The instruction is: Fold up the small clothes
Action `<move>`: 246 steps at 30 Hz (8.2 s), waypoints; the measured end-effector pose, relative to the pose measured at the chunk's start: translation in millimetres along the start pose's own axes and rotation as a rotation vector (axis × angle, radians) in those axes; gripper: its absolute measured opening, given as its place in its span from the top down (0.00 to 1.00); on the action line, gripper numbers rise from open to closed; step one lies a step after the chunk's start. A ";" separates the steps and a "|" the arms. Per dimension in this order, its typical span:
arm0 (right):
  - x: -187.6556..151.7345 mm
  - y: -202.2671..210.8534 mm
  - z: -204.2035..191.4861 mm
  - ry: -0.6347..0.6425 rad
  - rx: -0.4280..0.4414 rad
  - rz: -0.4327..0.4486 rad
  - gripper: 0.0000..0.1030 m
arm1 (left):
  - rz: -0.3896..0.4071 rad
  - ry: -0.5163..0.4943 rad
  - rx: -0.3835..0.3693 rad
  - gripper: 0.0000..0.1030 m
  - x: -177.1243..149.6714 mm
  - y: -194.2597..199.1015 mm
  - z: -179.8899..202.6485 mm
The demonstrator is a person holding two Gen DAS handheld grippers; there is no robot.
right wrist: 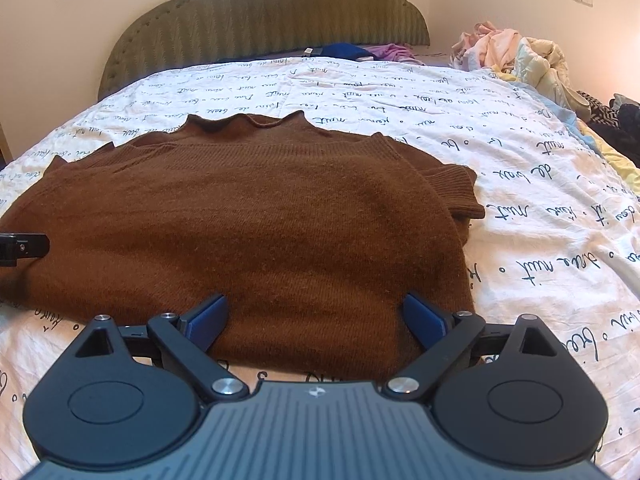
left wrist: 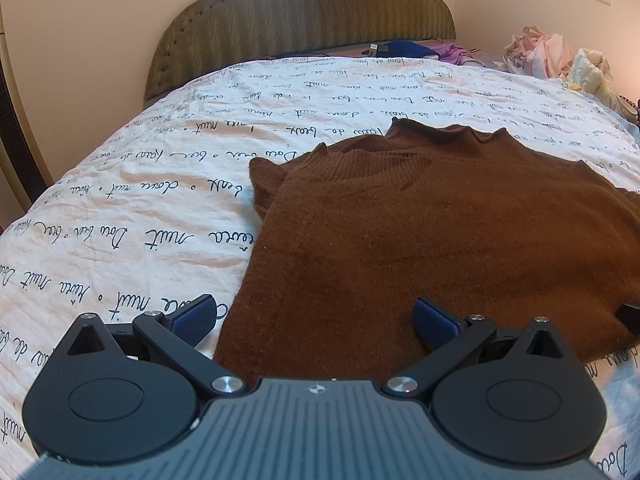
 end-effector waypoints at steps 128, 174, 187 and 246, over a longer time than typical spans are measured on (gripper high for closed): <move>-9.5 1.2 -207.1 0.707 0.100 0.075 0.07 | -0.240 0.298 -0.430 0.00 54.9 -95.2 -70.3; -2.6 -22.2 -249.1 0.846 0.010 0.376 0.94 | -0.233 0.156 -0.266 0.86 137.9 -114.8 4.8; 19.7 22.5 -185.7 0.687 -0.049 0.449 0.94 | -0.105 0.051 -0.226 0.87 179.5 -56.0 70.5; -11.5 64.4 44.7 -0.251 0.142 0.195 0.94 | -0.058 -0.304 -0.262 0.86 140.2 -42.1 346.0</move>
Point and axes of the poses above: each gripper's, at about its wrist camera, not at the fingertips, and y roughly against the way its jaws point, z to its right, x to its top, the point moved 7 cm from there along -y, roughly the way its jaws point, and after that the axes turned 8 degrees about x, right-handed, at the moved point
